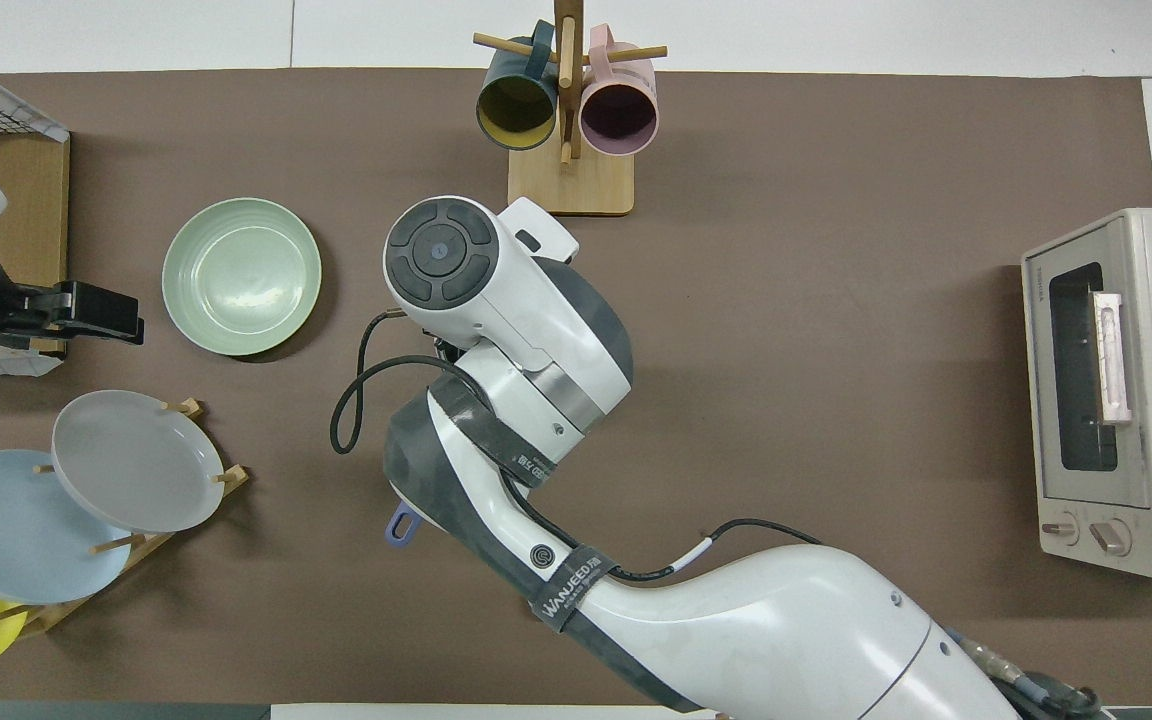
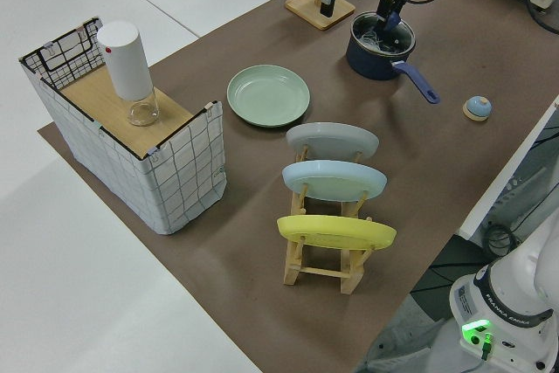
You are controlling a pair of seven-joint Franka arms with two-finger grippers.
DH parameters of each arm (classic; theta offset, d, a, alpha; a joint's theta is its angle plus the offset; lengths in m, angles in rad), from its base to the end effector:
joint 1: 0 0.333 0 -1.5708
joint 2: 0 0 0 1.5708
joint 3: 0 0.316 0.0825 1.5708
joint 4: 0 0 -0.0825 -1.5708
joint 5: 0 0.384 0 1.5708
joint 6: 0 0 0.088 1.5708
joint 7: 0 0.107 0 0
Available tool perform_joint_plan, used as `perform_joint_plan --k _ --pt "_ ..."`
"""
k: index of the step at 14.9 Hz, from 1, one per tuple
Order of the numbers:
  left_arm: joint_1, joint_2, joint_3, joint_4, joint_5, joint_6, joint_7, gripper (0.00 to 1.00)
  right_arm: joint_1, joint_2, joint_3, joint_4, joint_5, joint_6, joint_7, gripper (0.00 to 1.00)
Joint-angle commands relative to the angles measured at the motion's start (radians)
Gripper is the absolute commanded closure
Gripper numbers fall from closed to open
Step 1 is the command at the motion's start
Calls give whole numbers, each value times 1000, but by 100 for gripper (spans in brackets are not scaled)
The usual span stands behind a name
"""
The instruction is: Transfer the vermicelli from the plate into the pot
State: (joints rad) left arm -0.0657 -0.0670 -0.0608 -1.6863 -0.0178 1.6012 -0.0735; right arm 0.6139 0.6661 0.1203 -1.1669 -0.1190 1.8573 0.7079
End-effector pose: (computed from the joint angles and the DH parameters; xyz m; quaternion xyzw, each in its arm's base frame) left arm 0.5302 -0.0704 0.6090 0.9996 -0.0261 -0.0097 0.0059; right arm 0.5736 0.4722 0.4080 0.9996 0.0159 0.0241 0.0059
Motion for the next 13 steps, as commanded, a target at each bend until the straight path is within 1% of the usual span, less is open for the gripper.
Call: perform_joint_plan --k 1,6,13 --pt "-14 -5 9 11 10 -4 4 0 -5 -43 4 -82 -1 51 12 100" --pt "-13 -13 9 7 9 -7 6 0 -3 -46 4 -86 1 48 13 100" --pt "-9 -13 10 4 9 0 6 0 -8 -48 6 -79 13 13 12 100"
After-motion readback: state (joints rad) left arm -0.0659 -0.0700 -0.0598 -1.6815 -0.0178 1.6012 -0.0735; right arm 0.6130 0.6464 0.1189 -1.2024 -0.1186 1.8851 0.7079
